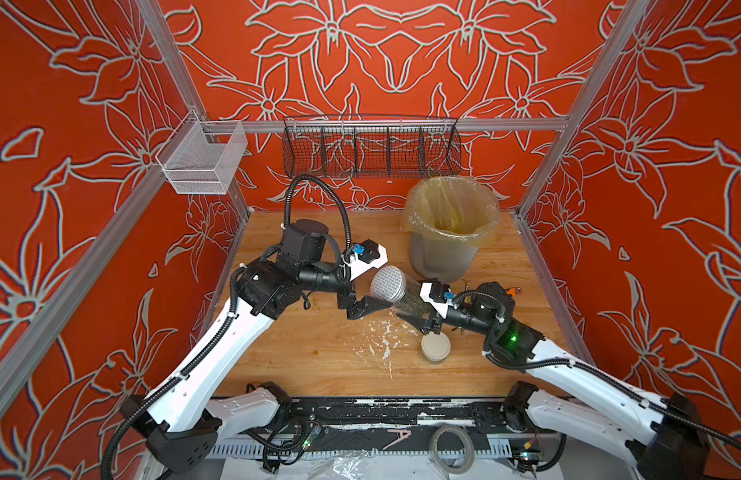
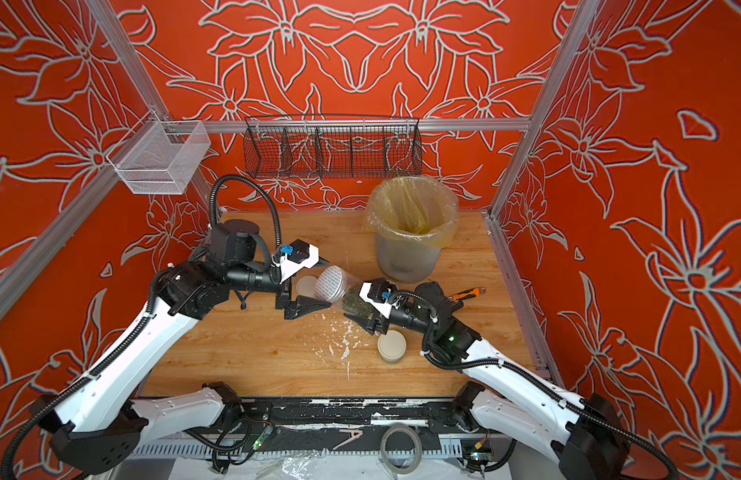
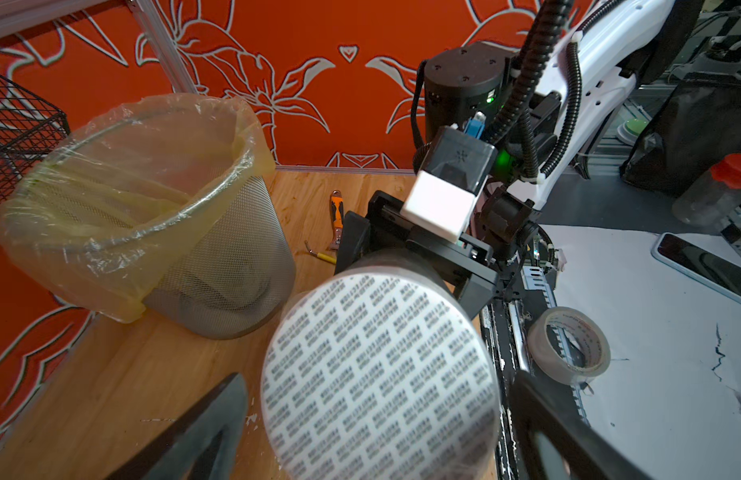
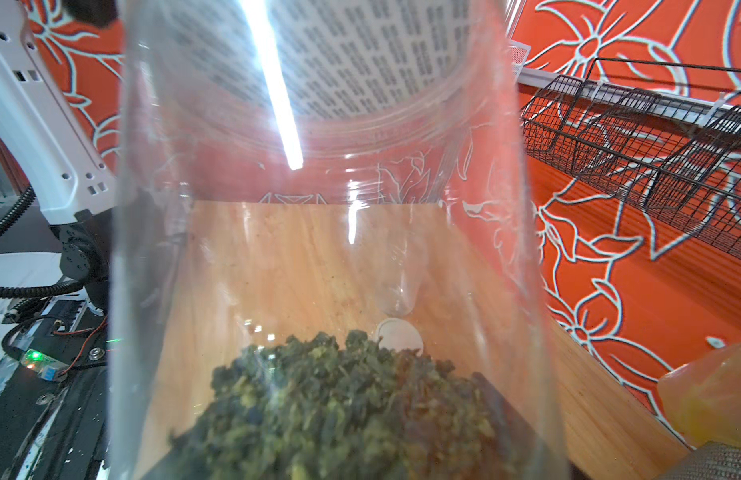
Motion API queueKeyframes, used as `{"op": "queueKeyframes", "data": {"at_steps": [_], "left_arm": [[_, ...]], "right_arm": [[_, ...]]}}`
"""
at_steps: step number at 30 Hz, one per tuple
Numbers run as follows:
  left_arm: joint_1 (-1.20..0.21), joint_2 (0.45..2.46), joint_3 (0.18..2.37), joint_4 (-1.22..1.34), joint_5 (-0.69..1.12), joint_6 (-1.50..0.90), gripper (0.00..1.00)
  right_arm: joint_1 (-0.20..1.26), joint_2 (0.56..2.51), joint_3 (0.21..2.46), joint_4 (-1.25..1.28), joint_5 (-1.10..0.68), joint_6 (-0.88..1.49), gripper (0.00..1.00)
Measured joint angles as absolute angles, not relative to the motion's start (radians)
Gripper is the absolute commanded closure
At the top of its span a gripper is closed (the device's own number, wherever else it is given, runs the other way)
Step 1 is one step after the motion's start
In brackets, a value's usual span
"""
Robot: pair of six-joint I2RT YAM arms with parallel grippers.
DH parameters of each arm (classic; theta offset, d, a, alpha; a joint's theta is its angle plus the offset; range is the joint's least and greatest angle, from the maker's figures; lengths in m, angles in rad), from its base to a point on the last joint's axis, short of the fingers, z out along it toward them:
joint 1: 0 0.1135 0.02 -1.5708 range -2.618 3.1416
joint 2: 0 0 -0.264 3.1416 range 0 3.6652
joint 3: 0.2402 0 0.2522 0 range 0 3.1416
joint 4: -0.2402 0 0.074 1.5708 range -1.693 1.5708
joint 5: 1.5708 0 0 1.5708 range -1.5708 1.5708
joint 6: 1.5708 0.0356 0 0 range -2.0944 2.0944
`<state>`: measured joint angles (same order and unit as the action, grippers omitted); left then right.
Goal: Empty moldy tea leaves from jars
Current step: Unscrew the lid from the jar.
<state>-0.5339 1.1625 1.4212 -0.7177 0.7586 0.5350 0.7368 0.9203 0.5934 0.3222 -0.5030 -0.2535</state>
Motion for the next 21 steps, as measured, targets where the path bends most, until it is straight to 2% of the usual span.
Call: {"op": "queueKeyframes", "data": {"at_steps": [13,21], "left_arm": [[-0.533,1.222,1.472,-0.752,0.816,0.508,0.01],[-0.524,1.226,1.486,-0.776,0.837,0.473,0.18]], "right_arm": [[0.737,0.923,0.614,0.310,-0.505,-0.251,0.59],[0.739,0.924,0.615,0.295,-0.501,-0.251,0.60]]}}
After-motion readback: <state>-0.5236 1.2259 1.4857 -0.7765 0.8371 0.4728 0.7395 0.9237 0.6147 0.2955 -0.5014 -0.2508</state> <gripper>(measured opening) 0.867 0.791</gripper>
